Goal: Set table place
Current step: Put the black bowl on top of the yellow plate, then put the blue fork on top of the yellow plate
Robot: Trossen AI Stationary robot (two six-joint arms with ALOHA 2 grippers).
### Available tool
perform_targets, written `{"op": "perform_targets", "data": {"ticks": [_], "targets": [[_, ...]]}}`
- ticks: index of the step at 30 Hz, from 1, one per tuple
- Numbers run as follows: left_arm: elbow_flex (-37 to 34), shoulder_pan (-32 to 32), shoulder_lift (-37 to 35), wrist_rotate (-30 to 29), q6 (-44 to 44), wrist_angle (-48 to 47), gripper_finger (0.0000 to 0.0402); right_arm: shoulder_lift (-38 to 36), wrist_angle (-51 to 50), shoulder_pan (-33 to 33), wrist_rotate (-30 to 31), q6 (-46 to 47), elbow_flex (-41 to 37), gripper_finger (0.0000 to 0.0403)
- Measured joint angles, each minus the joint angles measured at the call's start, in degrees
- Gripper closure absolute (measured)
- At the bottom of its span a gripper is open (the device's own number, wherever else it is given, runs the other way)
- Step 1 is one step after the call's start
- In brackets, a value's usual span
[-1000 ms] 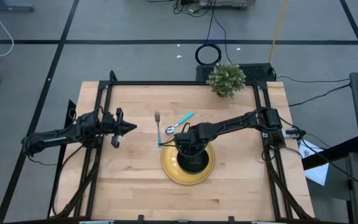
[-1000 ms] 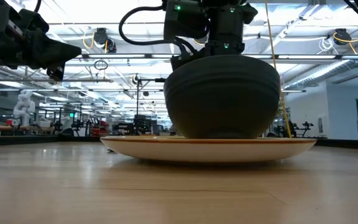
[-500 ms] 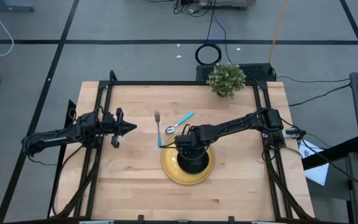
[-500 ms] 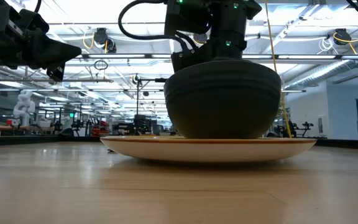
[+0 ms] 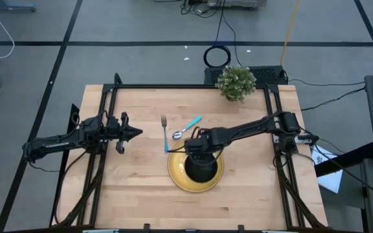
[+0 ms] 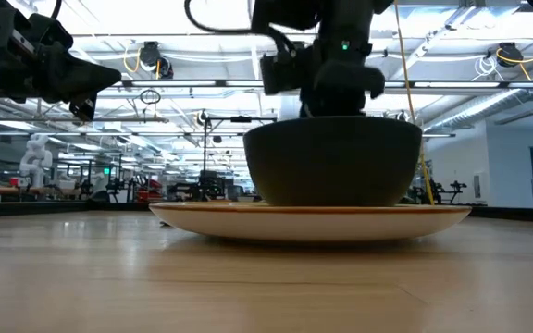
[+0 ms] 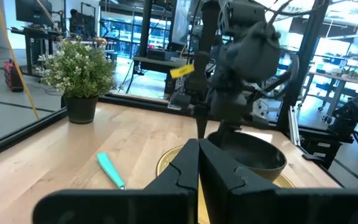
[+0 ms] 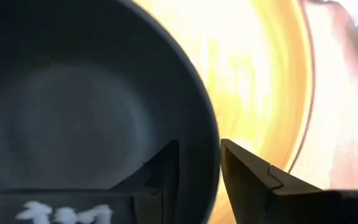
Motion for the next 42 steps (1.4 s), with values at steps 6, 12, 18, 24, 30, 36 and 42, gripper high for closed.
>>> {"op": "perform_targets", "data": {"ticks": [6,12,18,24,30,36,42], "targets": [[0.0,0.0,0.0,0.0,-0.1,0.0,0.0385,-2.4,0.2,0.0,-0.2,1.1,0.1,0.0298],[0.0,0.0,0.0,0.0,-0.5,0.0,0.0385,-2.4,-0.9,0.1,-3.5,1.3,0.1,0.0298],[0.0,0.0,0.0,0.0,-0.5,0.0,0.0385,-3.4,-2.3,0.4,-3.5,0.4,0.1,0.0298],[0.0,0.0,0.0,0.0,-0.5,0.0,0.0385,-6.0,-0.6,0.2,-3.3,-0.8,0.1,0.0298],[0.0,0.0,0.0,0.0,-0.5,0.0,0.0385,-10.5,-0.2,-0.8,-3.2,-2.9,0.2,0.0298],[0.0,0.0,0.0,0.0,-0.3,0.0,0.0385,-14.4,0.9,-0.9,-3.3,-4.6,0.2,0.0344],[0.0,0.0,0.0,0.0,-0.1,0.0,0.0385,-17.1,7.1,0.6,-4.6,-5.0,-1.5,0.0395]]}}
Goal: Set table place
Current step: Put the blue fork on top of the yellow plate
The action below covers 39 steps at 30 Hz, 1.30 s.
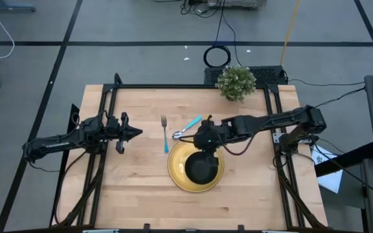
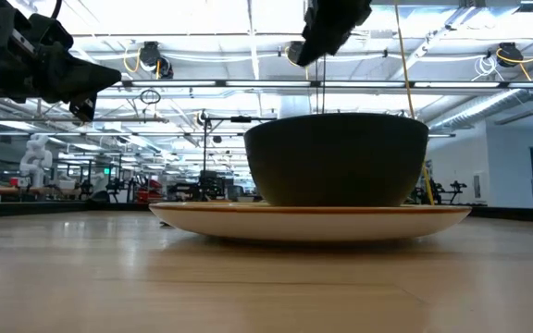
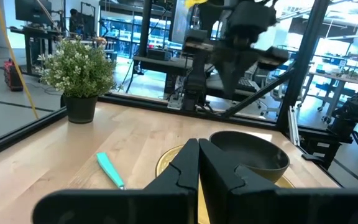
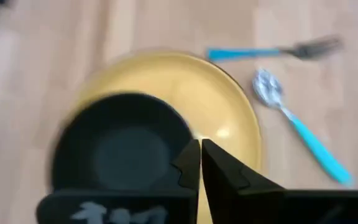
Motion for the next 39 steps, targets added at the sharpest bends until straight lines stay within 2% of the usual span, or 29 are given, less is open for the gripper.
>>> {"op": "perform_targets", "data": {"ticks": [4,6,21,30,39], "targets": [[0.0,0.0,0.0,0.0,0.0,0.0,0.0385,-3.8,11.9,0.2,-9.2,0.9,-8.2,0.0402],[0.0,0.0,0.0,0.0,0.0,0.0,0.0385,-6.5,17.3,-0.2,-10.9,2.7,-13.0,0.0401],[0.0,0.0,0.0,0.0,0.6,-0.1,0.0385,-35.5,41.0,-2.7,-10.5,4.0,-43.1,0.0403],[0.0,0.0,0.0,0.0,1.9,0.0,0.0385,-40.7,47.9,-2.7,-10.5,2.6,-53.6,0.0403],[0.0,0.0,0.0,0.0,1.9,0.0,0.0385,-46.2,63.4,-5.3,-10.4,4.0,-65.5,0.0403]]}}
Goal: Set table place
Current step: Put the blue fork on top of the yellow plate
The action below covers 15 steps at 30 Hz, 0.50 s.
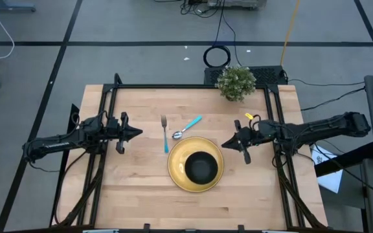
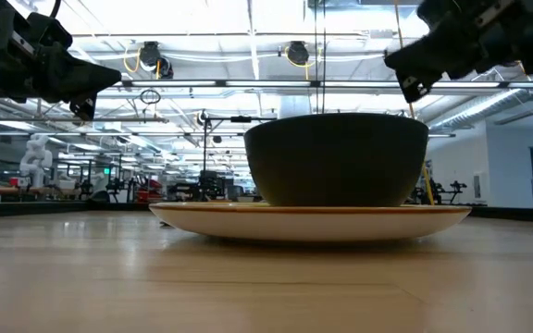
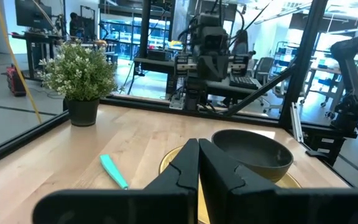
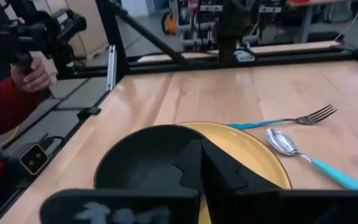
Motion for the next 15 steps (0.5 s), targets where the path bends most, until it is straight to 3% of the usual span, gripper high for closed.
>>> {"op": "perform_targets", "data": {"ticks": [15], "targets": [[0.0,0.0,0.0,0.0,1.4,0.0,0.0385,-14.1,8.1,-2.8,-2.2,-0.5,-12.5,0.0403]]}}
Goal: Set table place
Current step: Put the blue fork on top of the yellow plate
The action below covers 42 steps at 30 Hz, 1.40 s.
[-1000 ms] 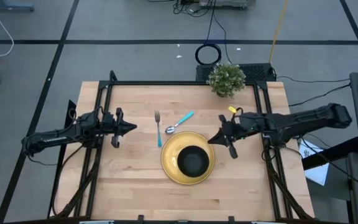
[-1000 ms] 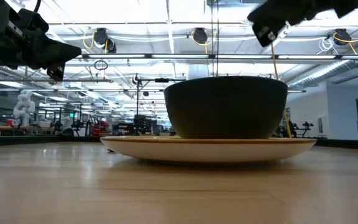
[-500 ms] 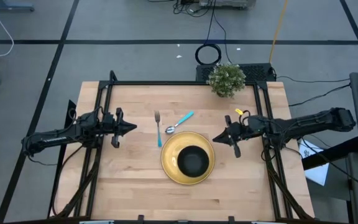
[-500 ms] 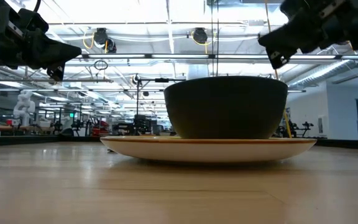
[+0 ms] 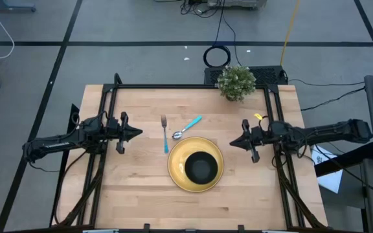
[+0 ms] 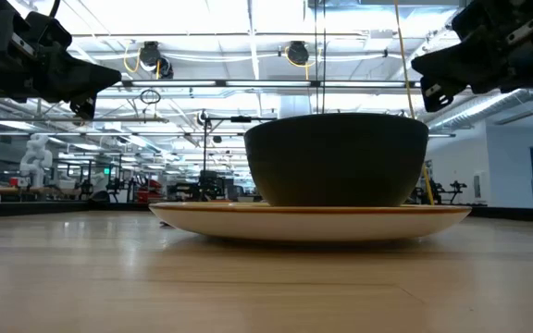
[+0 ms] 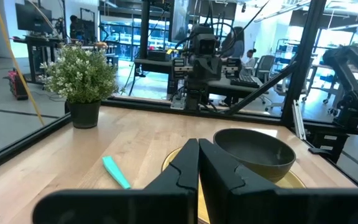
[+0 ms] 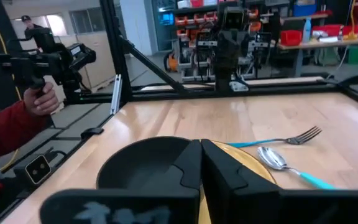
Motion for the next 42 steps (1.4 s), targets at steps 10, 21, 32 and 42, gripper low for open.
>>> {"op": "perform_targets", "data": {"ticks": [10,21,32,42], "targets": [[0.0,0.0,0.0,-1.4,1.5,0.0,0.0385,-5.8,-0.5,0.0,-0.1,-2.4,-3.4,0.0403],[0.0,0.0,0.0,-1.5,0.9,-1.9,0.0385,-8.8,0.2,0.0,0.0,-2.4,-8.0,0.0403],[0.0,0.0,0.0,-1.5,1.1,-1.4,0.0385,-8.8,0.3,0.0,0.1,-2.4,-8.1,0.0403],[0.0,0.0,0.0,-1.5,0.6,-1.4,0.0385,-8.8,1.0,0.0,0.1,-2.4,-8.2,0.0403]]}}
